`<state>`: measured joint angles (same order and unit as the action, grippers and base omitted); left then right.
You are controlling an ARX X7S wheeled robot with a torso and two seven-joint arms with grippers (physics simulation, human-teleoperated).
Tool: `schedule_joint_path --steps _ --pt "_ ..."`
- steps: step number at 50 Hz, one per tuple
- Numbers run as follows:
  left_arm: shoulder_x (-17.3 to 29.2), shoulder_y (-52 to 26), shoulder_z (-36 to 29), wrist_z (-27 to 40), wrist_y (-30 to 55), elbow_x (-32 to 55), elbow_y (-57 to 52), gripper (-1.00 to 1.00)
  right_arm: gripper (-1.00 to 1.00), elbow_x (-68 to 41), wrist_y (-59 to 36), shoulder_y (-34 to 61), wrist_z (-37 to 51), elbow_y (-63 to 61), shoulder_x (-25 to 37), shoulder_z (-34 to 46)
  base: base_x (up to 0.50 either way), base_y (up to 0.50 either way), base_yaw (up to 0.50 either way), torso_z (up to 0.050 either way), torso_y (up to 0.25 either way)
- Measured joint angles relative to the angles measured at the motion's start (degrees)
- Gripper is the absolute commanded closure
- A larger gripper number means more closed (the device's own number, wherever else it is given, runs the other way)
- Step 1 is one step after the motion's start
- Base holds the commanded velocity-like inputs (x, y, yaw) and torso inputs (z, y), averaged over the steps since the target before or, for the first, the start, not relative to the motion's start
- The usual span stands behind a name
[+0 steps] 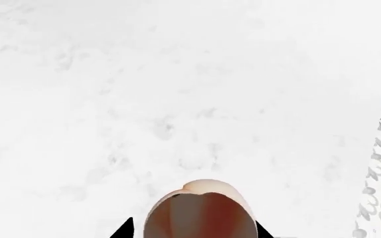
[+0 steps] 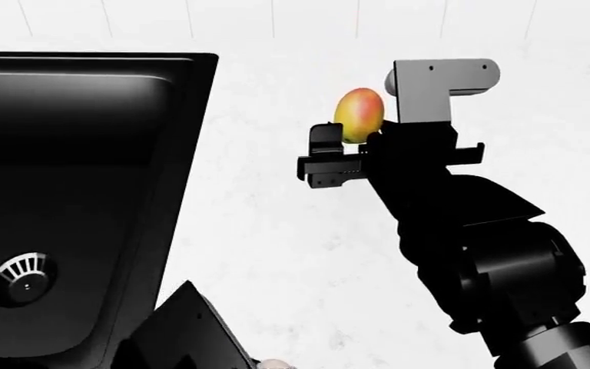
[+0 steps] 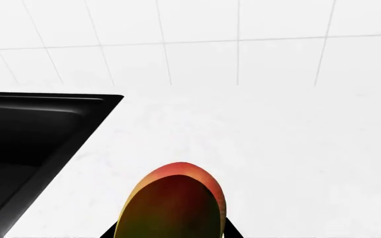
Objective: There is a mixed pile of frozen fruits and vegetables on the counter. Locate all the frozen vegetables and place the items in a bowl on the counter. Take all the frozen fruits and defrost them in a running sink.
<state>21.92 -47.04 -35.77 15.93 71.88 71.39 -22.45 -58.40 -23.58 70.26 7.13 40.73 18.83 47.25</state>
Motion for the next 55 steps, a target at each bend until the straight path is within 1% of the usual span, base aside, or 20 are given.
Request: schedule_joint_path --steps 11,19,25,35,41,43,46,48,51,55 --pt "-0.7 -0.3 -0.7 -1.9 -0.7 -1.8 0.9 1.0 1.0 -0.2 -0.3 -0.1 0.1 -0.4 0.2 -0.1 0.0 0.0 0.0 0.0 -0.002" --pt "-0.6 -1.1 -0.8 -1.8 -1.6 -1.5 1.0 1.0 1.0 -1.1 -1.1 -0.1 1.0 -2.6 1.2 -0.7 0.0 0.0 0.0 0.0 0.0" --pt "0.2 -2.7 1.9 -0.4 -2.5 0.3 0.7 1.0 1.0 -2.8 -2.8 0.0 3.1 -8.1 3.9 -1.8 0.0 0.0 0.0 0.0 0.0" --pt "1.3 -4.2 8.0 3.8 -4.9 4.4 -0.7 1.0 1.0 -5.4 -5.3 -0.3 7.2 -17.0 8.9 -3.9 0.0 0.0 0.0 0.0 0.0" --pt "2.3 -4.9 11.5 5.6 -6.9 5.2 -1.0 1.0 1.0 -6.6 -5.7 -1.2 9.7 -22.1 12.0 -5.3 0.0 0.0 0.0 0.0 0.0" --pt "2.6 -4.9 12.3 5.9 -8.2 4.2 -0.7 1.0 1.0 -7.1 -5.4 -2.1 10.8 -24.5 13.4 -5.9 0.0 0.0 0.0 0.0 0.0" --pt "2.9 -5.0 12.6 6.0 -11.0 0.3 0.2 1.0 1.0 -8.2 -5.1 -3.9 13.1 -28.5 15.7 -7.2 0.0 0.0 0.0 0.0 0.0" --pt "2.8 -5.2 12.9 6.5 -13.8 -3.4 1.5 1.0 1.0 -9.0 -4.8 -5.1 14.8 -31.3 17.4 -8.1 0.0 0.0 0.0 0.0 0.0" --pt "3.4 -5.9 11.2 6.7 -18.1 -11.1 3.9 1.0 1.0 -10.3 -4.7 -6.7 17.6 -35.6 20.0 -9.5 0.0 0.0 0.0 0.0 0.0" --pt "3.6 -6.1 10.3 7.0 -23.3 -18.4 7.1 1.0 1.0 -10.6 -4.6 -8.7 21.3 -41.4 22.6 -10.3 0.0 0.0 0.0 0.0 0.0"
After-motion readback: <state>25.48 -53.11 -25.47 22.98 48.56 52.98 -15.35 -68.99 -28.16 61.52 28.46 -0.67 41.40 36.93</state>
